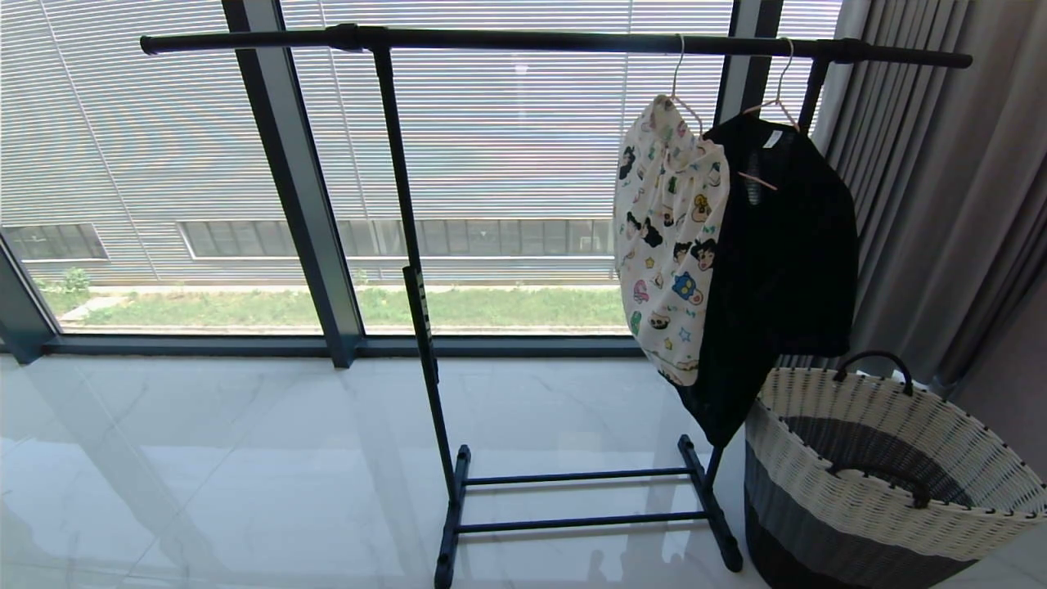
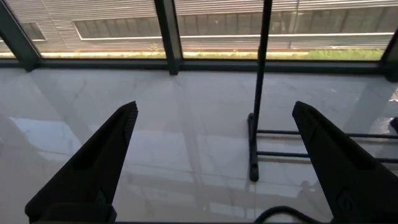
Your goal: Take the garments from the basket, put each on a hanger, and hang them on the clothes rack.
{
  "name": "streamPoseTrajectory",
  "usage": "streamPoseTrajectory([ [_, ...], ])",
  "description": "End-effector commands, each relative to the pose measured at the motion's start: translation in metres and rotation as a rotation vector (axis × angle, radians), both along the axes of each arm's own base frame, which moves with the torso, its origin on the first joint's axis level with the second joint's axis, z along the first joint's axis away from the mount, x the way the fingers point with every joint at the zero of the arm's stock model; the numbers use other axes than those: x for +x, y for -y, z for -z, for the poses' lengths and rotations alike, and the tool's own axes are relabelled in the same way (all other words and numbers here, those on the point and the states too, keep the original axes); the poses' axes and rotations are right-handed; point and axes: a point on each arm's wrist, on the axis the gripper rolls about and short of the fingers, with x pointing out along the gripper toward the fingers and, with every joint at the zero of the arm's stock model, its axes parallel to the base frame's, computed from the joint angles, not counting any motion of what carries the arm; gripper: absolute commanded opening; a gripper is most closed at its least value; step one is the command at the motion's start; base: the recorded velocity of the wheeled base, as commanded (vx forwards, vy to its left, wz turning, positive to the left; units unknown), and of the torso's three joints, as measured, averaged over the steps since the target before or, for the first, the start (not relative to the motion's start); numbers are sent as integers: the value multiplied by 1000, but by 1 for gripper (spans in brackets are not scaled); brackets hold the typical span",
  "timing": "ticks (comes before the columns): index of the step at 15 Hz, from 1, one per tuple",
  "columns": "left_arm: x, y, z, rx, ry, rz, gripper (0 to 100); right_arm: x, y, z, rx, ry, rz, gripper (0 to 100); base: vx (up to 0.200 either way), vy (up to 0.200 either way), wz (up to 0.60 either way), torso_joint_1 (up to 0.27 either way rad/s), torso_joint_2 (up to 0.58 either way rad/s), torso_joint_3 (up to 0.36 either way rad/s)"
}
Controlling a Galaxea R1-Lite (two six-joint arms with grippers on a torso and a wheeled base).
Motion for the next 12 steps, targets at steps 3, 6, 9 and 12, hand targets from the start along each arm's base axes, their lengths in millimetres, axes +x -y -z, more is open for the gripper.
streamPoseTrajectory([
  [3, 0, 2, -1, 5, 2, 108, 100, 0, 0, 0, 0, 3, -1, 100, 0, 0, 0, 0, 0, 0],
  [6, 0, -4, -3, 35, 20, -170, 100, 0, 0, 0, 0, 1, -1, 100, 0, 0, 0, 0, 0, 0],
  [9, 0, -4, -2, 1, 18, -146, 100, 0, 0, 0, 0, 1, -1, 100, 0, 0, 0, 0, 0, 0],
  [12, 0, -3, -2, -37, 21, -144, 100, 0, 0, 0, 0, 3, -1, 100, 0, 0, 0, 0, 0, 0],
])
